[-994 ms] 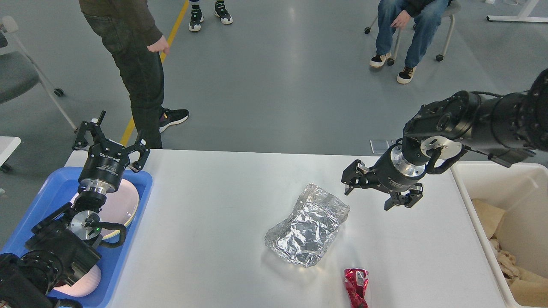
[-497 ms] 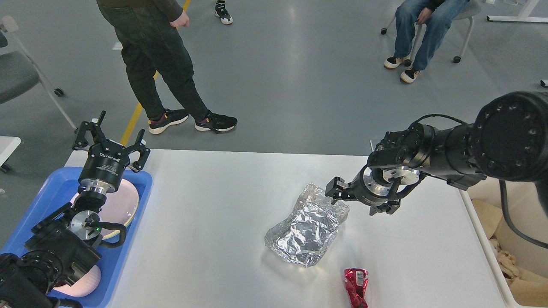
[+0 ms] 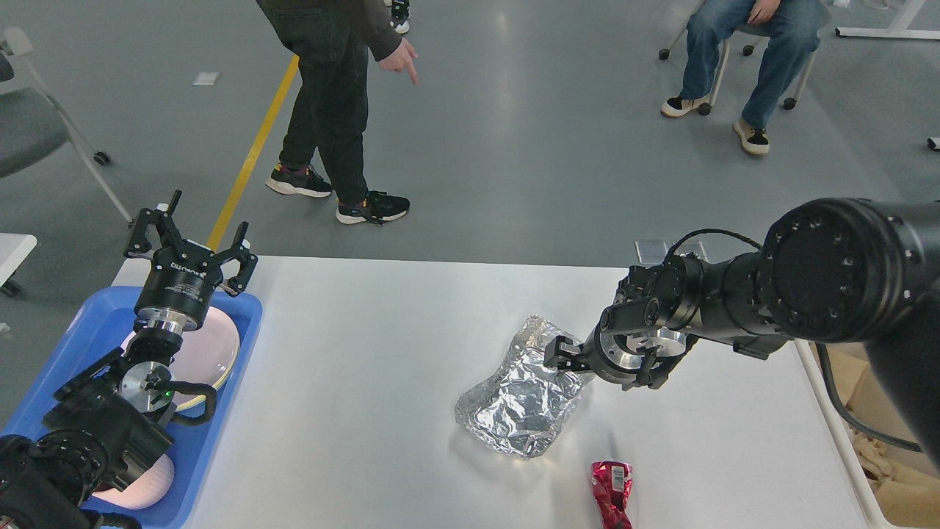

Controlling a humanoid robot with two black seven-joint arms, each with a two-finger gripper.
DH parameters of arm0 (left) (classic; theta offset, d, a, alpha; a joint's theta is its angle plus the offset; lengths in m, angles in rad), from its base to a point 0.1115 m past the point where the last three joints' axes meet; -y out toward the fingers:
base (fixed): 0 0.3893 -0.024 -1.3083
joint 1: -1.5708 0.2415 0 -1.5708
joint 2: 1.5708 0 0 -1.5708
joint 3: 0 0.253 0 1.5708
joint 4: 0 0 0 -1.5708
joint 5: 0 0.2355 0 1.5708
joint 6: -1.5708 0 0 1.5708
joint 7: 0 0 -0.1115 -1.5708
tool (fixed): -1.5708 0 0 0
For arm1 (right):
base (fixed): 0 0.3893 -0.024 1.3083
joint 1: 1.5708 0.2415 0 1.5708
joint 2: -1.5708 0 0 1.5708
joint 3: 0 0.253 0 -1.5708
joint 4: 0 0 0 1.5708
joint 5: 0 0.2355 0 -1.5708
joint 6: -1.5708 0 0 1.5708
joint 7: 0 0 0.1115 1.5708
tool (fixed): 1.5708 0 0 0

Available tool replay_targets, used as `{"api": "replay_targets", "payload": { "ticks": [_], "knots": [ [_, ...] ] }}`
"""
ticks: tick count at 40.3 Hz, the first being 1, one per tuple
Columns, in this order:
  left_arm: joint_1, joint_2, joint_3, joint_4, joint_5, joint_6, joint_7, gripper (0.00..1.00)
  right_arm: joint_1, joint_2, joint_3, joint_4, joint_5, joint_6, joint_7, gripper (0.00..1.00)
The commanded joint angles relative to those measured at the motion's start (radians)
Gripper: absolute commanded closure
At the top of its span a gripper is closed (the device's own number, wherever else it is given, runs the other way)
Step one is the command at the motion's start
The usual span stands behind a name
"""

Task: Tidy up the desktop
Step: 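Close the right gripper on the crumpled aluminium foil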

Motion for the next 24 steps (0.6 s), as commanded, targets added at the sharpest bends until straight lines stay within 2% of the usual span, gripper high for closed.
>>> {"api": "replay_targets", "payload": {
  "ticks": [1,21,24],
  "knots": [
    [0.000,0.000,0.000,0.000,0.000,0.000,-0.001,0.04,-0.014,0.004,0.003,0.003,-0.001,0.009,-0.017,0.00],
    [0.000,0.000,0.000,0.000,0.000,0.000,0.000,0.04,-0.050,0.004,0.025,-0.002,0.021,-0.006,-0.017,0.00],
    [0.000,0.000,0.000,0.000,0.000,0.000,-0.001,0.04,-0.060,0.003,0.036,-0.017,0.021,-0.008,-0.017,0.05]
  ]
}}
